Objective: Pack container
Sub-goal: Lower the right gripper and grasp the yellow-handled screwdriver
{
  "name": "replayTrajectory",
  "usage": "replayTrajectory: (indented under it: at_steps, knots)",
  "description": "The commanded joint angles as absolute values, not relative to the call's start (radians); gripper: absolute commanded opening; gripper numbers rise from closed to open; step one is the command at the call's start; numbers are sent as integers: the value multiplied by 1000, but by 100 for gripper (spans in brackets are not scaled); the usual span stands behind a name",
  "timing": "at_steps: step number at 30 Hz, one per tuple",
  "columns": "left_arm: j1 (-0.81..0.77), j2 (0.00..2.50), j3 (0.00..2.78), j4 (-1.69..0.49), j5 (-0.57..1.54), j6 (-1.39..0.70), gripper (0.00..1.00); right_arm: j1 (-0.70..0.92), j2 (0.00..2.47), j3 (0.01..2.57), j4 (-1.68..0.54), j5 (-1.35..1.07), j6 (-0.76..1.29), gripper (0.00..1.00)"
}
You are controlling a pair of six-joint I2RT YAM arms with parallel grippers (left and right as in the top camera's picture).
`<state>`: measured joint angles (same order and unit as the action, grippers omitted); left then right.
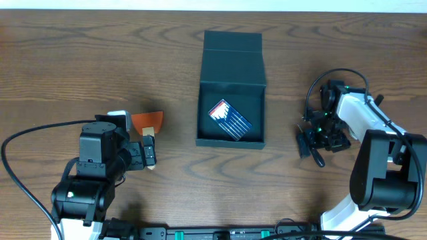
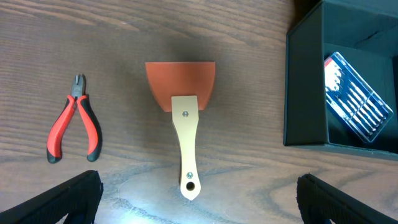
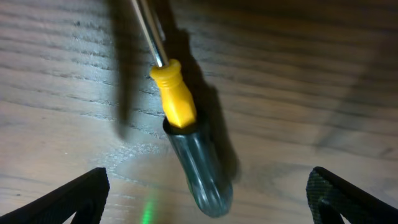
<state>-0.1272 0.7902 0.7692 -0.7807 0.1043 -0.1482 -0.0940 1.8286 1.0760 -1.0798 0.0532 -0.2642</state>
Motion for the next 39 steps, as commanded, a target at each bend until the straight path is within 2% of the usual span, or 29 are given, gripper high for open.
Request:
replayTrajectory:
  at_steps: [1, 23, 28, 31, 36, 39]
  knots:
    - [-130, 791, 787, -780, 93, -127, 98, -71, 1835, 1054, -1063, 56, -321, 93]
    - [-130, 791, 787, -779, 93, -126, 99, -40, 1835, 987, -930, 17, -398, 88]
    - [-130, 791, 787, -777, 93, -123, 99, -38, 1835, 986, -930, 17, -397, 80]
    - [-130, 791, 787, -776, 93, -123, 99, -38, 1835, 986, -931, 17, -396, 66]
    - [-130, 791, 787, -776, 93, -124, 99, -38, 1835, 986, -931, 17, -358, 58]
    - [-130, 791, 787, -776, 93, -123, 98, -38, 1835, 986, -930, 17, -359, 48]
